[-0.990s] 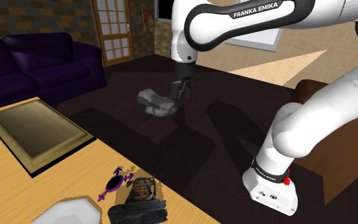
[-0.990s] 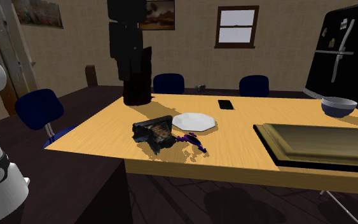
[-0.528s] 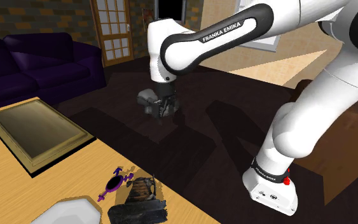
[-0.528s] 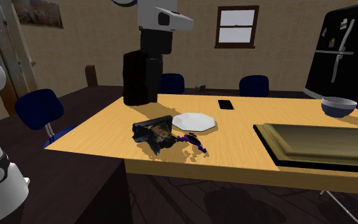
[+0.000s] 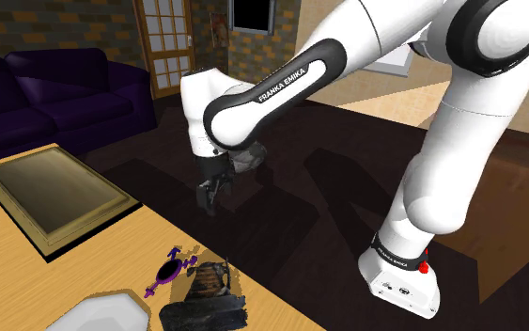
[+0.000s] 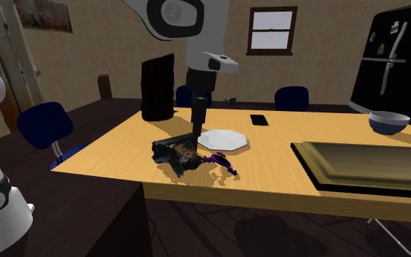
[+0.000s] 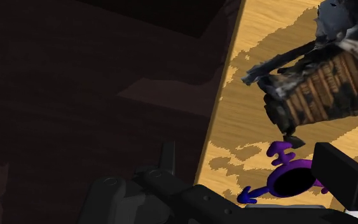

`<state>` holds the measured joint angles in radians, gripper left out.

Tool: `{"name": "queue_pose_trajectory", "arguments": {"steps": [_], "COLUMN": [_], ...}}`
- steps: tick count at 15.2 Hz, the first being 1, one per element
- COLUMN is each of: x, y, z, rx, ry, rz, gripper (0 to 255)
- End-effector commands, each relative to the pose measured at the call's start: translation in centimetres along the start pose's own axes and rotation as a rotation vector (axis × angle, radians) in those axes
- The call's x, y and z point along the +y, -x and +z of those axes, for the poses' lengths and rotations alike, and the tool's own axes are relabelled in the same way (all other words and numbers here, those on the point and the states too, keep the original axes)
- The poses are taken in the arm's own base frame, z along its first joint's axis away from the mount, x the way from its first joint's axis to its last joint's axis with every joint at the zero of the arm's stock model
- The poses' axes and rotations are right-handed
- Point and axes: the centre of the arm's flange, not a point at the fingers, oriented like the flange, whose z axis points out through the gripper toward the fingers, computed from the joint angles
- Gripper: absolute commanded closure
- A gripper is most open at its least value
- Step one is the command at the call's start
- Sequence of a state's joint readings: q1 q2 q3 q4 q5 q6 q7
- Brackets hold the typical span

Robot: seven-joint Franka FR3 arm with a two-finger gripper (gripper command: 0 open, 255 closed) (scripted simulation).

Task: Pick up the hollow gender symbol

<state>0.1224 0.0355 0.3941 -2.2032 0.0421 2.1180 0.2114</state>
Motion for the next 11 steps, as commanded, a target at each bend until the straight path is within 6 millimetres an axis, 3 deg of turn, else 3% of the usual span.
{"name": "queue_pose_trajectory", "arguments": {"steps": [1, 11], "x": [-1.5, -9.2], "y": [-1.5, -8.0], "z": [2.2, 11.3], "rx": [-0.009, -0.058], "ry": [0.0, 0.004], "rz": [-0.017, -0.099], "gripper": [0, 0]}}
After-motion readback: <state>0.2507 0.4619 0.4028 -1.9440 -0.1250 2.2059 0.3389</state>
